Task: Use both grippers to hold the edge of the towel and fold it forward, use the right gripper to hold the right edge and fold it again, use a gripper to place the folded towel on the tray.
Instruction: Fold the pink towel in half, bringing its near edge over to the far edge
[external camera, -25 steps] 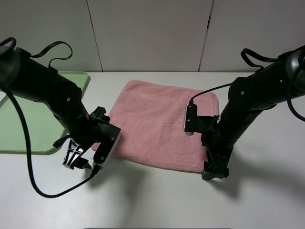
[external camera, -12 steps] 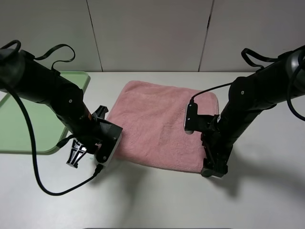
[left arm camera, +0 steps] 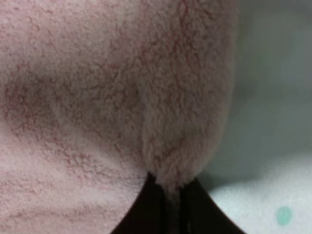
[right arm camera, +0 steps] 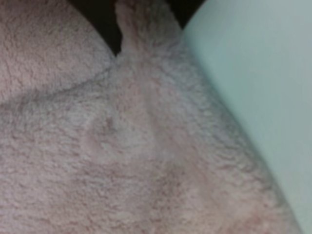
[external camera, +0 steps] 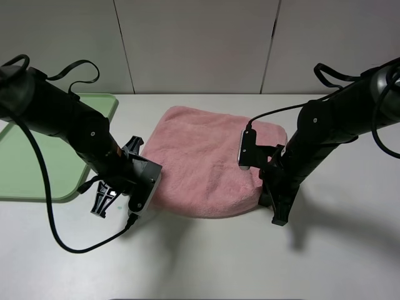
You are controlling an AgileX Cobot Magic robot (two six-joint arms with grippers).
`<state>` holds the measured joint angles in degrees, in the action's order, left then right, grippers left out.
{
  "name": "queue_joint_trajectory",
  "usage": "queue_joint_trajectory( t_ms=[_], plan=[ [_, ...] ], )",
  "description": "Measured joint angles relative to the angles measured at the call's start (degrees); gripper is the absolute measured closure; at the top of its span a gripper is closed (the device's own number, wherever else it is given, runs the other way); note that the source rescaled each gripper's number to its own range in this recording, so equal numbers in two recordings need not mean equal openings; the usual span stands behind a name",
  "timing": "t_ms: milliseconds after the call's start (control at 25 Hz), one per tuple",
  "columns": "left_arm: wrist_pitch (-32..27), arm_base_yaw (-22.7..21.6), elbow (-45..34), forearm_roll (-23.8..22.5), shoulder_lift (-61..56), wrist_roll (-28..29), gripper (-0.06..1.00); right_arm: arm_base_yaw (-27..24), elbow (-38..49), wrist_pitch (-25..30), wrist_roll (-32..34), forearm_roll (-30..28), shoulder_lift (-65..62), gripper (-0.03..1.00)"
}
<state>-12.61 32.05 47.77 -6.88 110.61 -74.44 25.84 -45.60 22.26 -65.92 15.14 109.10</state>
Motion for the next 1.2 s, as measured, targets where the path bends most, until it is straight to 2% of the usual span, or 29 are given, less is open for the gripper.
queue_joint_trajectory(
  t_ms=[440,720,960,1200],
  plan=[
    [1.19,0.00,-0.27,-0.12,-0.63,-0.06,0.94,0.00,0.00,1.19,0.00,0.48,-0.64,0.97],
    [-1.10,0.25,-1.29,0.11,-3.94,-0.06,0.94,0.00,0.70,9.12,1.63,1.08,-2.30,0.97],
    [-2.48,3.45,-3.42,0.16,-7.77,-0.06,0.94,0.00,0.81,14.36,2.52,1.94,-6.08,0.97],
    [-6.61,5.21,-3.99,0.21,-11.48,0.00,0.94,0.00,0.87,19.07,5.57,3.45,-9.64,0.97]
  ],
)
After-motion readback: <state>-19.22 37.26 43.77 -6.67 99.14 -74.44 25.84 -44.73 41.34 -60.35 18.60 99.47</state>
